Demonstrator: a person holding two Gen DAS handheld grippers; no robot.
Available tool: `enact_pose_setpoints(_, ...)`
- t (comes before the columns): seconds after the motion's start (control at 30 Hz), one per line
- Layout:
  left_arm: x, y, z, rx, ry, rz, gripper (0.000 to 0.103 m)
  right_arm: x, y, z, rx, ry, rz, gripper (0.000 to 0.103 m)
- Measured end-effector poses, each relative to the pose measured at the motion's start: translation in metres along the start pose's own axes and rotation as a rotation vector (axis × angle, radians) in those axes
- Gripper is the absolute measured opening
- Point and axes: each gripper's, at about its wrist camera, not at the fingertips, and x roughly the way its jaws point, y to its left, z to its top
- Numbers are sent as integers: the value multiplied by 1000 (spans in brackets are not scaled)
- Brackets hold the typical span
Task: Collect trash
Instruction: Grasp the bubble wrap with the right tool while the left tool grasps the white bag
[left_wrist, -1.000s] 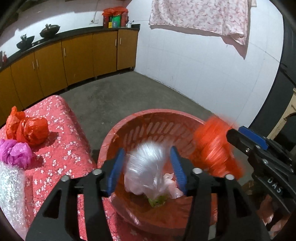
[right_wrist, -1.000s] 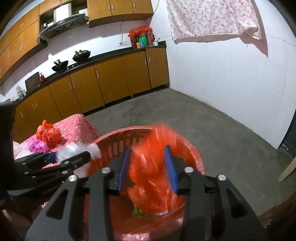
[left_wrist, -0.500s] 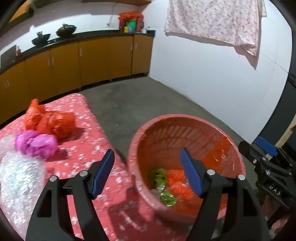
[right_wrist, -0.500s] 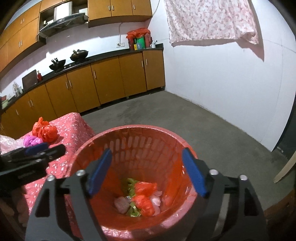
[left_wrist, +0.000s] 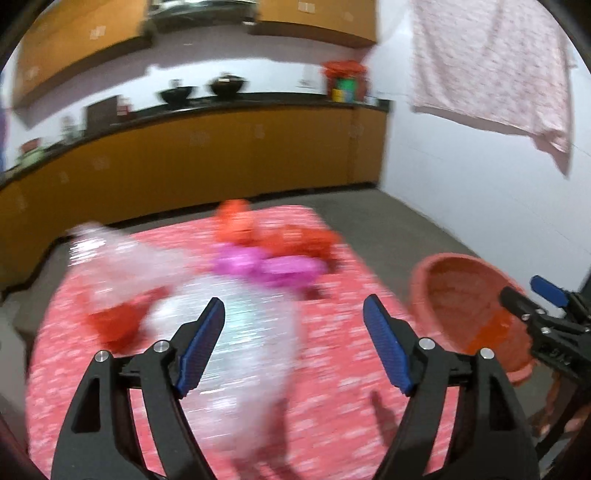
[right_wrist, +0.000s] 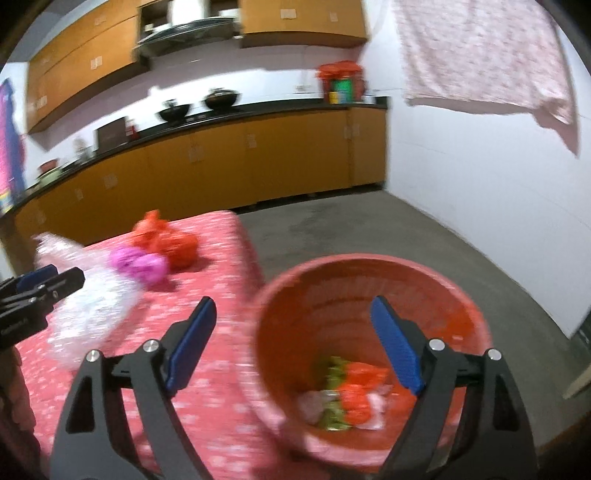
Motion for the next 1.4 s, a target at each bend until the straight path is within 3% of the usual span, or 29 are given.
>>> enact_pose_setpoints(0.2, -27, 101, -30, -107, 9, 235, 78, 6, 86, 0, -93, 22, 164, 79)
enact_pose_setpoints(0.43, -40, 172, -54, -241, 30, 359, 79, 22, 178, -13, -181, 73, 275, 78)
enact_pose_setpoints(0.8, -40, 197, -60, -291, 11, 353, 79, 58, 247, -27, -273, 140, 245, 83)
enact_pose_setpoints(0.83, -40, 197, -61, -292, 12, 349, 79, 60, 248, -28, -280, 150, 241, 75)
enact_pose_setpoints(0.87, -39, 198, -61, -294, 12, 345, 79, 62, 248, -30, -285, 159, 240, 60)
enact_pose_setpoints(0.97, -36, 196, -61, -295, 17, 333, 79, 68, 245, -33, -291, 200, 240, 36)
enact_pose_setpoints(1.17, -27, 185, -60, -283, 34, 291, 79, 62, 225, -29, -247, 185, 246, 21)
enact_pose_setpoints(1.4, -15, 165, -53, -268, 53, 234, 79, 46, 197, -21, -204, 146, 225, 19)
